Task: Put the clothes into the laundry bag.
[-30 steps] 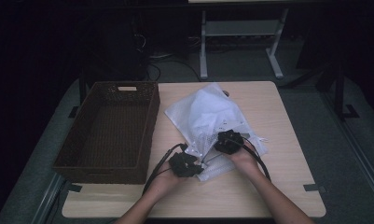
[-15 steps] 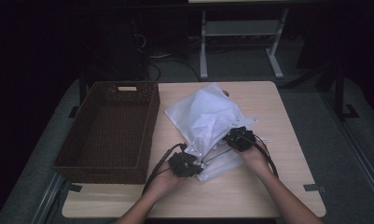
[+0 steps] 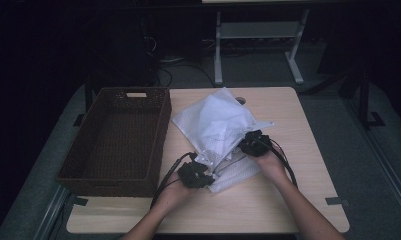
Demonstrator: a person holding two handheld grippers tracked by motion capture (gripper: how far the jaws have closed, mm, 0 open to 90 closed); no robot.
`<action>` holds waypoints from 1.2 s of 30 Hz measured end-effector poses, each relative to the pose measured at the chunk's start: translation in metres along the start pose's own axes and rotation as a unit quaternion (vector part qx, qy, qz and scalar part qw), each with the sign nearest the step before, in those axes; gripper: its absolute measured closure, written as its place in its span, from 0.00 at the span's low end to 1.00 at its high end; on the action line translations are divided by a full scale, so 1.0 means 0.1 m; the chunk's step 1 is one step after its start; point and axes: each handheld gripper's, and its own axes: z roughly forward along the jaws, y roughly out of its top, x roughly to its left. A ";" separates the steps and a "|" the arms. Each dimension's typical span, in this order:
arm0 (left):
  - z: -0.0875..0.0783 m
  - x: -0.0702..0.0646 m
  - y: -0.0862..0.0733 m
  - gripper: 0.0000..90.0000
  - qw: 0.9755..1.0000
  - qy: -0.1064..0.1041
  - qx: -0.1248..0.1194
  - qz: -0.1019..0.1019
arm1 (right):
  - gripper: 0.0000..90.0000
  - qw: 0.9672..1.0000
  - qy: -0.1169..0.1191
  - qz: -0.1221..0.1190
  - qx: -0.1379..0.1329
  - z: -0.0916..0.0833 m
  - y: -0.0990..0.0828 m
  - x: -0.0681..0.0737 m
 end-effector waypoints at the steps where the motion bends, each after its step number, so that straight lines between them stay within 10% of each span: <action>1: -0.01 0.01 0.00 0.99 1.000 0.002 0.000 -0.001 | 0.79 1.000 0.013 -0.008 0.003 -0.07 -0.01 0.00; 5: -0.03 0.03 -0.01 0.99 1.000 0.005 -0.005 -0.005 | 0.76 0.999 0.050 -0.022 0.006 -0.32 -0.08 -0.02; 12: -0.04 0.05 -0.02 0.99 1.000 0.011 -0.006 -0.014 | 0.71 0.999 0.022 -0.022 -0.018 -0.71 -0.17 -0.20; 19: -0.06 0.08 -0.03 0.99 1.000 0.021 -0.005 -0.023 | 0.65 0.998 0.009 -0.057 -0.001 -0.46 0.02 -0.17; 23: -0.09 0.15 -0.05 0.99 0.999 0.036 -0.008 -0.040 | 0.96 0.997 -0.002 -0.073 -0.002 -0.33 0.09 -0.12; 26: -0.10 0.23 -0.08 0.97 0.997 0.052 -0.009 -0.057 | 0.99 0.996 0.010 -0.086 0.001 -0.37 0.07 -0.10; 31: -0.27 0.19 -0.02 0.66 0.993 0.075 -0.059 -0.075 | 0.98 0.995 0.027 -0.096 0.012 -0.50 -0.05 -0.02; 36: -0.49 0.03 0.14 0.63 0.987 0.081 -0.132 -0.044 | 0.99 0.992 0.056 -0.104 0.039 -0.46 -0.09 0.12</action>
